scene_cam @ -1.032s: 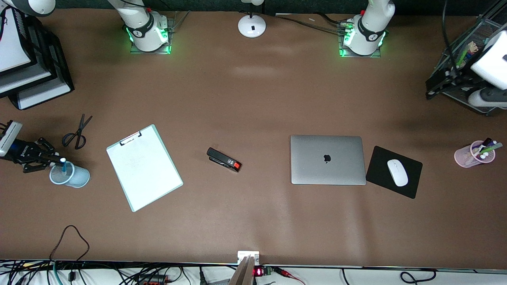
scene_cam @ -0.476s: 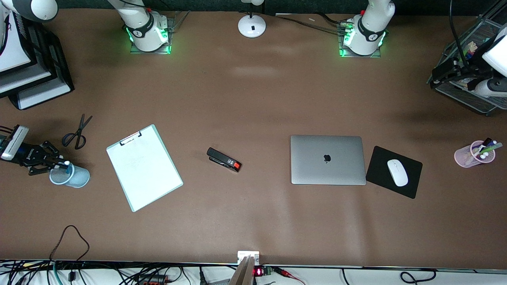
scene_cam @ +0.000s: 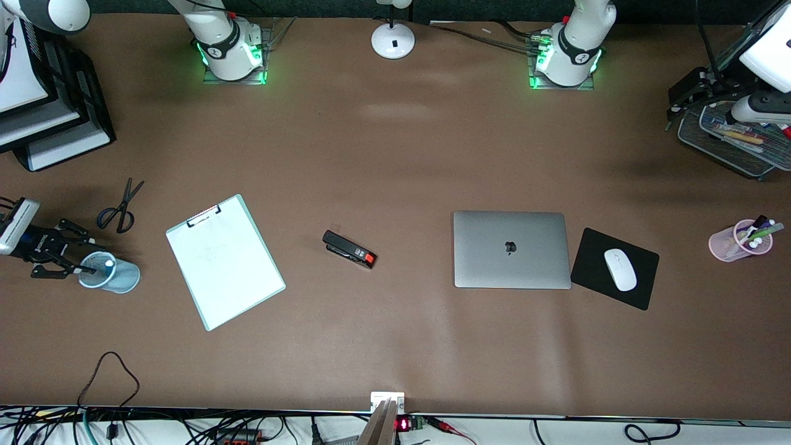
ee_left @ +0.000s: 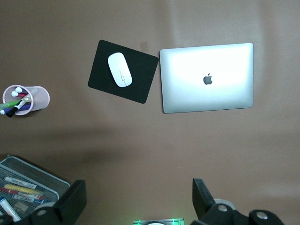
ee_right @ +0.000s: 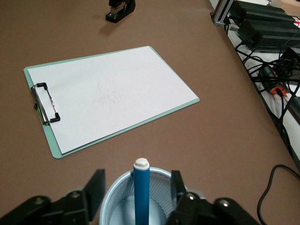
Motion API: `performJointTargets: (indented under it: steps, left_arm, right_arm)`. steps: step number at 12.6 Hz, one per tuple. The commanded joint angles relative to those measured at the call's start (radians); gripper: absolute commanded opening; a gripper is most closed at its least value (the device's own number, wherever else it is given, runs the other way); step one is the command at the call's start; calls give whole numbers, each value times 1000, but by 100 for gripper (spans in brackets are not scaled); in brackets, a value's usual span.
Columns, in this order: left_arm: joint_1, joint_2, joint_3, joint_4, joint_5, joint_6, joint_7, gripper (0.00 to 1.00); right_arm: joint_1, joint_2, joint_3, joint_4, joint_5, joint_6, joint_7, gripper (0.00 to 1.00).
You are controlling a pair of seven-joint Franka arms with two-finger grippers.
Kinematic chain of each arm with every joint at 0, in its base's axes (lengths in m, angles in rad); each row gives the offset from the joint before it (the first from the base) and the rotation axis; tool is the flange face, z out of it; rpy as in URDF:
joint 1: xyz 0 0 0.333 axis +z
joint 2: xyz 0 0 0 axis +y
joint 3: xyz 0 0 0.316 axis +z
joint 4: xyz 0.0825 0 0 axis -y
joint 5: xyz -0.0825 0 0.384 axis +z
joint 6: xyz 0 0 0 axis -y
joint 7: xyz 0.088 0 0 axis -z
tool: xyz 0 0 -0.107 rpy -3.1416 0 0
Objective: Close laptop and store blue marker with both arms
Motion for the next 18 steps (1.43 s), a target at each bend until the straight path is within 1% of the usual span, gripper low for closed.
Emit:
performJointTargets:
  steps: [1, 3, 5, 7, 8, 10, 12, 13, 14, 16, 18]
  left_arm:
    - [17, -15, -4, -22, -5, 20, 32, 100]
    - [17, -15, -6, -22, -5, 22, 37, 100]
    - [17, -15, -6, -29, -5, 22, 84, 100]
    - [17, -15, -12, -33, -5, 23, 78, 100]
    - [17, -15, -13, -33, -7, 25, 71, 100]
    - [17, -16, -13, -40, -10, 45, 64, 100]
    - [17, -16, -13, -40, -14, 48, 45, 100]
    - [17, -16, -13, -40, -14, 52, 37, 100]
    - [17, -15, -13, -40, -14, 57, 35, 100]
    - [17, -15, -13, -40, -14, 68, 34, 100]
    - [17, -15, -13, -40, -14, 68, 32, 100]
  right_arm:
    - [-8, -20, 1, 37, -7, -82, 126, 100]
    - [-2, -53, 1, 89, -63, -150, 283, 100]
    - [4, -83, 11, 172, -119, -237, 478, 100]
    - [44, -88, 5, 256, -140, -305, 609, 100]
    - [61, -106, 6, 278, -151, -320, 663, 100]
    - [114, -154, 6, 280, -192, -323, 784, 100]
    - [191, -210, 6, 280, -246, -320, 945, 100]
    - [237, -244, 5, 278, -267, -314, 1028, 100]
    - [287, -267, 6, 269, -297, -313, 1153, 100]
    - [349, -333, 6, 216, -346, -313, 1411, 100]
    - [403, -416, 6, 122, -390, -308, 1633, 100]
